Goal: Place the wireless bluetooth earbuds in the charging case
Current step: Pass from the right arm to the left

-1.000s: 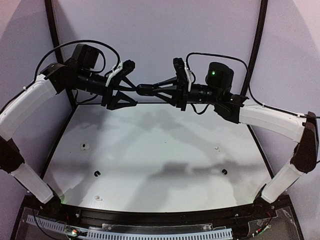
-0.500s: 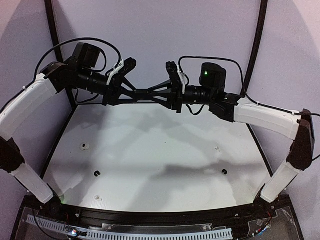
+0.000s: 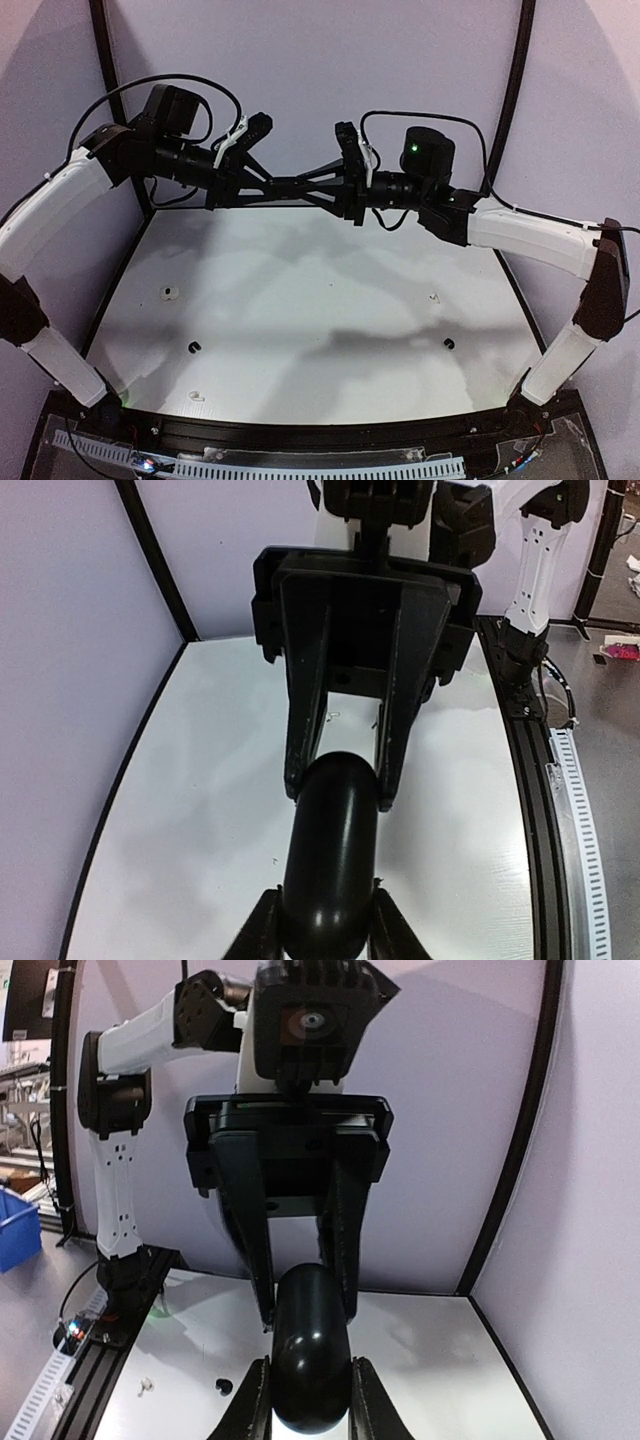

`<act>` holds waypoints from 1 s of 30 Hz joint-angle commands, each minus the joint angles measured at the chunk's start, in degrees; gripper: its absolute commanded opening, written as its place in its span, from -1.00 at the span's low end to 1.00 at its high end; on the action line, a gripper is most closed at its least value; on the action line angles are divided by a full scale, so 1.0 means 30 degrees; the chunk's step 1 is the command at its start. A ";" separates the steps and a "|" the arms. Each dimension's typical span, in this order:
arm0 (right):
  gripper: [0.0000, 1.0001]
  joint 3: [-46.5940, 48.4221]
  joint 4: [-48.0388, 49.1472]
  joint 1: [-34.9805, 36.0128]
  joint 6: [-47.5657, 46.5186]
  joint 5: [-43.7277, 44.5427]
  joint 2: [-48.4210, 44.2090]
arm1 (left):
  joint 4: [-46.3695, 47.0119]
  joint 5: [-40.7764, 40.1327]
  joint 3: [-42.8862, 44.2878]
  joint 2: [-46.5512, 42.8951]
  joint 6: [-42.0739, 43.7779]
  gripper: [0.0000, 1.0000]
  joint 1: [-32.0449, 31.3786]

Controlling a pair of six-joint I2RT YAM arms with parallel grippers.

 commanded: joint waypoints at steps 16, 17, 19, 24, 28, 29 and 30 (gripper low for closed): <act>-1.00 -0.1386 0.7161 -0.0270 0.4664 -0.1128 -0.0479 | 1.7434 0.3124 -1.0518 -0.5146 -0.9239 0.19 -0.0171; -1.00 -0.1338 0.7041 -0.0270 0.4635 -0.1142 -0.0478 | 1.7946 0.3347 -1.0867 -0.5129 -0.9566 0.18 -0.0186; -1.00 -0.1330 0.6915 -0.0270 0.4574 -0.1165 -0.0579 | 1.9203 0.3758 -1.1108 -0.5093 -1.0298 0.17 -0.0195; -1.00 -0.1589 0.7005 -0.0285 0.4455 -0.0990 -0.0959 | 1.9816 0.3689 -1.1232 -0.4961 -1.0743 -0.03 -0.0177; -1.00 -0.1593 0.7377 -0.0270 0.4564 -0.1011 -0.1017 | 1.9697 0.3700 -1.1188 -0.4833 -1.0769 -0.18 -0.0199; -1.00 -0.1546 0.7427 -0.0270 0.4582 -0.1017 -0.0988 | 1.9678 0.3708 -1.1188 -0.4812 -1.0763 -0.19 -0.0200; -1.00 -0.1469 0.7445 -0.0270 0.4626 -0.1072 -0.0944 | 1.9663 0.3722 -1.1174 -0.4774 -1.0769 -0.19 -0.0178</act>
